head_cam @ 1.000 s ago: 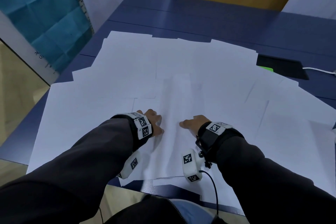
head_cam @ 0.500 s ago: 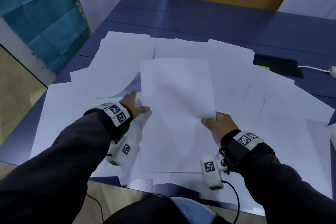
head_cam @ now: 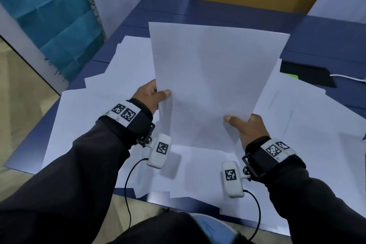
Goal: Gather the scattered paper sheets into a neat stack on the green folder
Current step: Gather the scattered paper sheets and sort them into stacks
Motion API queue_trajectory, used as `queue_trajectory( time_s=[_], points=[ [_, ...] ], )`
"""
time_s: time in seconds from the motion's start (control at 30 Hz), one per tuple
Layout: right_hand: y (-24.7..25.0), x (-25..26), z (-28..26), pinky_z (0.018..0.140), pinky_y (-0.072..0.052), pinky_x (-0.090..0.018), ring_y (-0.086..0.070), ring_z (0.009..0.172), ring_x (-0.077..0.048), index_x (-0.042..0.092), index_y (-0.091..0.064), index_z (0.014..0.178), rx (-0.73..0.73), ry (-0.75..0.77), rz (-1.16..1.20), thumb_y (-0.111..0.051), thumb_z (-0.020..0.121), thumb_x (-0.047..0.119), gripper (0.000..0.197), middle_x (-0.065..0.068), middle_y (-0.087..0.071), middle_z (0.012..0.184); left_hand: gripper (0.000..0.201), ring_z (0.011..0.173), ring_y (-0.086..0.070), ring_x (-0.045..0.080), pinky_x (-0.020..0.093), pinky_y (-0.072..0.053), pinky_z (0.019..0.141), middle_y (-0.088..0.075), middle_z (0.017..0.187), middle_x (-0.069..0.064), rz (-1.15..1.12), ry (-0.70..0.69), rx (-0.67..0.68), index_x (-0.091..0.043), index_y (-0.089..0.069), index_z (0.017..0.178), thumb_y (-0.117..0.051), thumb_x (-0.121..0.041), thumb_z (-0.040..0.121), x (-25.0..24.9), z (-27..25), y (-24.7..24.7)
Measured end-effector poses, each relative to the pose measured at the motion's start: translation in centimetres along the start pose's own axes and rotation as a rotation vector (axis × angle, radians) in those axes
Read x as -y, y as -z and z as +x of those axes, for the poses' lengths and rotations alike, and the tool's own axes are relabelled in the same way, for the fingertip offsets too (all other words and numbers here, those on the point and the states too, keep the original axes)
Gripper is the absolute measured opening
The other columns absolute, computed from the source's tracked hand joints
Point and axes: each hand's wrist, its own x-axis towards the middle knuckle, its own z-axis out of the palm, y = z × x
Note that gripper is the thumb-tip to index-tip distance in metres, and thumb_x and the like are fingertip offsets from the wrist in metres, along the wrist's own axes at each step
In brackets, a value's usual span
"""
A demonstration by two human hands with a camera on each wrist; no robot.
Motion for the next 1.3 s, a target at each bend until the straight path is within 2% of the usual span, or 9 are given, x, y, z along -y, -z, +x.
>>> queue_trajectory(
  time_s=[0.2, 0.3, 0.4, 0.53, 0.7, 0.77, 0.83, 1.07, 1.3],
  points=[
    [-0.5, -0.5, -0.4, 0.055, -0.047, -0.013, -0.061, 0.050, -0.001, 0.012, -0.062, 0.070, -0.013, 0.012, -0.038, -0.072, 0.076, 0.002, 0.015, 0.004, -0.064, 0.063, 0.032, 0.101, -0.059, 0.026, 0.048, -0.038, 0.107, -0.063, 0.106, 0.007, -0.024, 0.050, -0.010, -0.009, -0.054, 0.113, -0.049, 0.010, 0.089, 0.8, -1.6, -1.3],
    [-0.5, -0.7, -0.2, 0.060, -0.047, -0.016, -0.061, 0.050, -0.002, 0.012, -0.061, 0.071, -0.040, -0.004, -0.034, -0.073, 0.076, 0.003, 0.015, 0.004, -0.063, 0.063, 0.031, 0.104, -0.059, 0.029, 0.048, -0.038, 0.107, -0.063, 0.109, 0.011, -0.041, 0.052, -0.001, -0.007, -0.054, 0.114, -0.054, 0.007, 0.086, 0.8, -1.7, -1.4],
    [-0.6, -1.4, 0.0, 0.074, -0.047, -0.024, -0.065, 0.071, -0.021, 0.007, -0.064, 0.083, 0.018, -0.053, -0.125, -0.072, 0.076, 0.003, 0.011, -0.002, -0.067, 0.076, 0.043, 0.110, -0.060, 0.031, 0.047, -0.041, 0.105, -0.063, 0.117, 0.014, 0.061, 0.102, 0.039, -0.012, -0.059, 0.111, -0.070, -0.015, 0.070, 1.9, -1.5, -1.1],
    [-0.7, -1.1, 0.2, 0.065, -0.046, -0.018, -0.063, 0.061, -0.006, 0.012, -0.062, 0.075, 0.001, -0.043, -0.136, -0.069, 0.079, 0.002, 0.013, 0.002, -0.064, 0.072, 0.030, 0.101, -0.061, 0.024, 0.035, -0.046, 0.091, -0.064, 0.118, 0.014, 0.221, 0.114, 0.046, -0.011, -0.060, 0.113, -0.064, -0.013, 0.083, 2.8, -1.0, -0.7],
    [-0.8, -0.4, 0.6, 0.063, -0.048, -0.018, -0.061, 0.069, -0.016, 0.014, -0.064, 0.084, 0.085, -0.128, -0.200, -0.066, 0.085, 0.017, 0.003, -0.001, -0.065, 0.079, 0.026, 0.096, -0.061, 0.027, 0.026, -0.045, 0.076, -0.065, 0.099, 0.010, 0.388, 0.138, -0.073, -0.003, -0.058, 0.115, -0.058, -0.013, 0.091, 2.6, -0.1, -0.1],
    [0.1, -0.5, 0.7, 0.071, -0.052, -0.032, -0.063, 0.077, -0.024, 0.016, -0.065, 0.094, 0.066, -0.236, -0.141, -0.063, 0.087, 0.024, 0.011, -0.005, -0.066, 0.088, 0.030, 0.104, -0.060, 0.034, 0.033, -0.047, 0.081, -0.064, 0.097, 0.016, 0.476, 0.204, -0.122, 0.000, -0.055, 0.114, -0.058, -0.018, 0.091, 2.6, 0.5, 1.4],
    [1.2, -0.8, 0.6, 0.078, -0.053, -0.042, -0.064, 0.083, -0.028, 0.017, -0.065, 0.102, 0.036, -0.346, -0.109, -0.059, 0.089, 0.026, 0.018, -0.010, -0.066, 0.094, 0.032, 0.107, -0.058, 0.037, 0.044, -0.047, 0.090, -0.059, 0.116, 0.028, 0.591, 0.280, -0.130, 0.001, -0.054, 0.113, -0.059, -0.020, 0.090, 2.9, 0.8, 2.9],
    [3.3, -2.6, -1.1, 0.071, -0.056, -0.045, -0.069, 0.079, -0.033, 0.011, -0.060, 0.107, -0.016, -0.577, -0.129, -0.055, 0.091, 0.031, 0.025, -0.015, -0.066, 0.089, 0.045, 0.119, -0.051, 0.033, 0.033, -0.040, 0.094, -0.053, 0.130, 0.020, 1.024, 0.468, 0.024, 0.000, -0.046, 0.130, -0.054, -0.024, 0.093, 5.9, -0.9, 5.2],
    [2.4, -2.8, -1.7, 0.067, -0.058, -0.042, -0.070, 0.079, -0.030, 0.012, -0.059, 0.109, -0.006, -0.617, -0.171, -0.057, 0.089, 0.037, 0.032, -0.014, -0.068, 0.093, 0.044, 0.119, -0.051, 0.029, 0.028, -0.039, 0.093, -0.053, 0.131, 0.016, 1.113, 0.496, 0.102, -0.004, -0.045, 0.131, -0.053, -0.024, 0.094, 7.7, -1.7, 4.5]
  ],
)
